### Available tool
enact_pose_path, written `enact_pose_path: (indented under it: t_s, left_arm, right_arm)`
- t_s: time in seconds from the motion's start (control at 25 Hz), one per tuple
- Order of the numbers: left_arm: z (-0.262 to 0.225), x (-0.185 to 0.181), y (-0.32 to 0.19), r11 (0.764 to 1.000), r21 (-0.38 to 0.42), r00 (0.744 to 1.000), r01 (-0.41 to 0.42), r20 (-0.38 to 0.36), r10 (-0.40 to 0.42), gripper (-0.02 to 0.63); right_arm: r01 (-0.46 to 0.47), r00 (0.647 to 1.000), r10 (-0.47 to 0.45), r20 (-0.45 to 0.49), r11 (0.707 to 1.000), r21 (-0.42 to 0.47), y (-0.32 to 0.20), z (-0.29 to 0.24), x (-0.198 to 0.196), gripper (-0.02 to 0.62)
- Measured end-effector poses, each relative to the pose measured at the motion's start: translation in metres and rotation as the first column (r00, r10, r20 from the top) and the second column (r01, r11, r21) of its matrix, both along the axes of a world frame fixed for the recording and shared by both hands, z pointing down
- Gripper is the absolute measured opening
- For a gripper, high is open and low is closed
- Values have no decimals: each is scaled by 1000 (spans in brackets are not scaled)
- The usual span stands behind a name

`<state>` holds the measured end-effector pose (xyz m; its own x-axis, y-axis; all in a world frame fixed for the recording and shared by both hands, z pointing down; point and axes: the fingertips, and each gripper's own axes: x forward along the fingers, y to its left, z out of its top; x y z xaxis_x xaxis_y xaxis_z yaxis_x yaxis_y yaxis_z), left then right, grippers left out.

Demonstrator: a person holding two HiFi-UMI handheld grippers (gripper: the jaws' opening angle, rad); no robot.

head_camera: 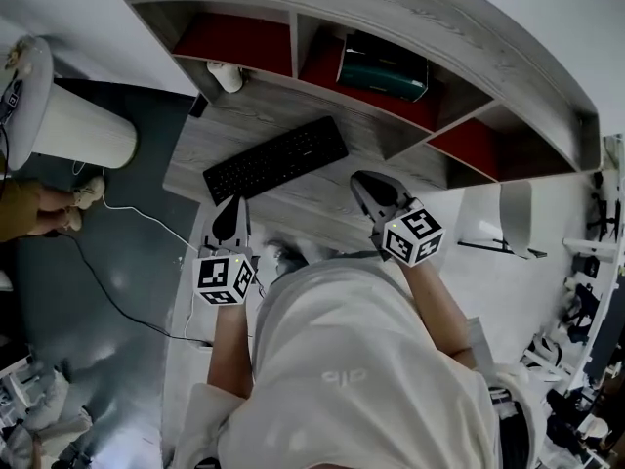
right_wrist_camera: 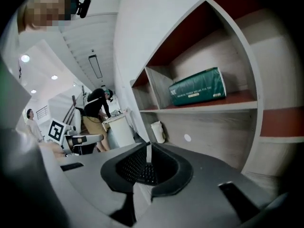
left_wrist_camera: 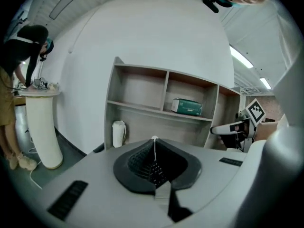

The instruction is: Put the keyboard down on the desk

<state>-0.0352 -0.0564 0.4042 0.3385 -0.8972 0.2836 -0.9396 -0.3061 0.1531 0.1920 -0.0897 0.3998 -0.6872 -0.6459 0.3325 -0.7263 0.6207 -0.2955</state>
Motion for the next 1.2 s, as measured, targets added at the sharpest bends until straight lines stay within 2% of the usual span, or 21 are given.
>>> enact_pose_path:
  t_s: [0.2,0.4,0.56,0.84,1.2]
  left_arm:
    - [-44,19,-3,996,90,999,-12,51,7,23]
    - [-63,33,-2,993,114,998,-40,53,34,23]
    - [-72,37,-3,991,122,999,-48,12,47,23]
    - [-87,36,-5,986,164,997,-36,-65,48,23]
    - [-86,41,0,987,156,997,-49,-50,57,20]
  right_arm:
    - [24,1000,-23,-11,996,86,-6,-38,5,51]
    - [35,999,-36,2,989,143,-10,-69,8,50]
    - [52,999,-53,0,982,182,-12,-85,8,51]
    - [65,998,-67,0,978,198,-11,-90,8,51]
    - [82,997,-82,-7,976,201,-6,-89,6,51]
